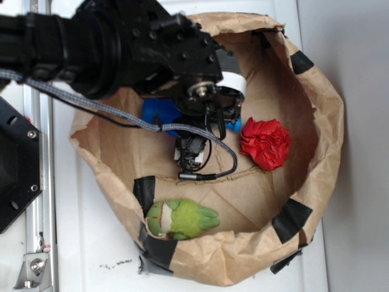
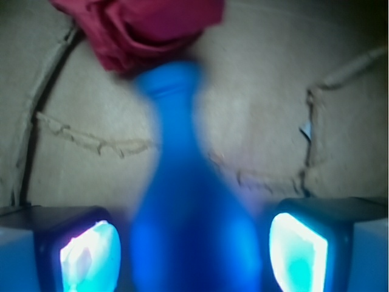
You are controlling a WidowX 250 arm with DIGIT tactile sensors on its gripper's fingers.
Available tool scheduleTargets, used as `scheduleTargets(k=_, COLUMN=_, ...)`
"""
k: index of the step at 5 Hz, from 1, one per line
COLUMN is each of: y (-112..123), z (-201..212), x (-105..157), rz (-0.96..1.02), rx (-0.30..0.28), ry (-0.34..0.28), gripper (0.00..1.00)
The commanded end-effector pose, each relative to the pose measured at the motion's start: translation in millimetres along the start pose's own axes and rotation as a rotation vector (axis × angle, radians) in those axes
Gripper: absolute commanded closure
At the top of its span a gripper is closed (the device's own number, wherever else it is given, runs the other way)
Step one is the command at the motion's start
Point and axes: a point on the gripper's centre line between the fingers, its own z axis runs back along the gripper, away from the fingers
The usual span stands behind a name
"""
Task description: Grab the blue bottle.
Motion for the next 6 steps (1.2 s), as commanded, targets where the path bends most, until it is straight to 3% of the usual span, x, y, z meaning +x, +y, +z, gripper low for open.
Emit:
scheduleTargets(k=1, y=-13, z=8, x=-2, rz=-0.007, rx=-0.007, ry=-0.046, gripper=0.00)
scheduleTargets(k=2, y=-12, z=9, x=-1, rz=0.010, rx=-0.008, ry=-0.056, gripper=1.00)
scheduleTargets(k=5, y=-3, z=20, x=12, rz=-0.032, rx=0.005, ry=-0.079, gripper=1.00)
scheduleTargets(k=6, y=-4, z=50, x=7, rz=-0.070, rx=0.009, ry=-0.119, gripper=1.00)
